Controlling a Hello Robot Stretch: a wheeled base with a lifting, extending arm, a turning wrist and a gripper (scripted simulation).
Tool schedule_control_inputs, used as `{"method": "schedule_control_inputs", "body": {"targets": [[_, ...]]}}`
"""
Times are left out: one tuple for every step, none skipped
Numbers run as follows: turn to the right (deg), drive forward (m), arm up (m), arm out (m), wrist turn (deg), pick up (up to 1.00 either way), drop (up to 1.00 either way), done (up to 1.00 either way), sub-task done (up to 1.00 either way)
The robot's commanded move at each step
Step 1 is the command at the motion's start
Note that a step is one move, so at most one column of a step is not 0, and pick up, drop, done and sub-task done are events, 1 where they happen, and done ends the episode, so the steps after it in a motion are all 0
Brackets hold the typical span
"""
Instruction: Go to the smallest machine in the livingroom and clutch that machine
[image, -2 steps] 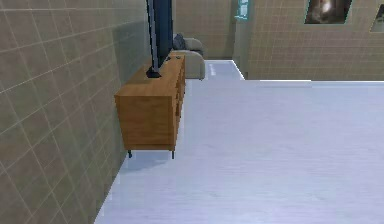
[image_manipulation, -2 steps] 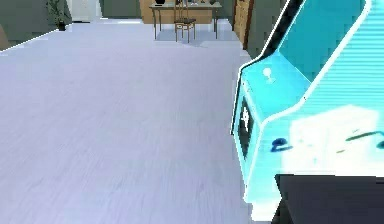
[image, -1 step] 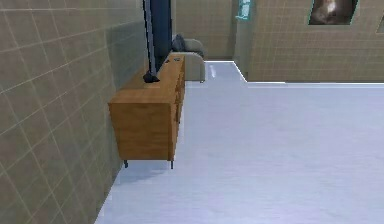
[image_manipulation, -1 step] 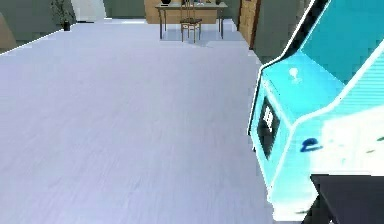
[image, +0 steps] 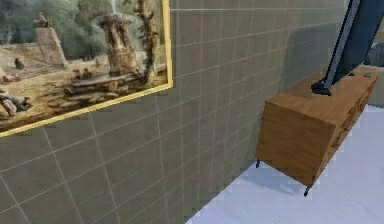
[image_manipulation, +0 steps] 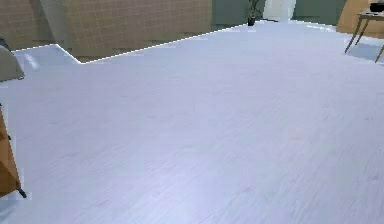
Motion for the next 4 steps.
{"method": "schedule_control_inputs", "body": {"targets": [[-15.0,0.00,0.00,0.00,0.0,0.00,0.00,0.00,0.00],[0.0,0.05,0.00,0.00,0.0,0.00,0.00,0.00,0.00],[45.0,0.00,0.00,0.00,0.0,0.00,0.00,0.00,0.00],[45.0,0.00,0.00,0.00,0.0,0.00,0.00,0.00,0.00]]}}
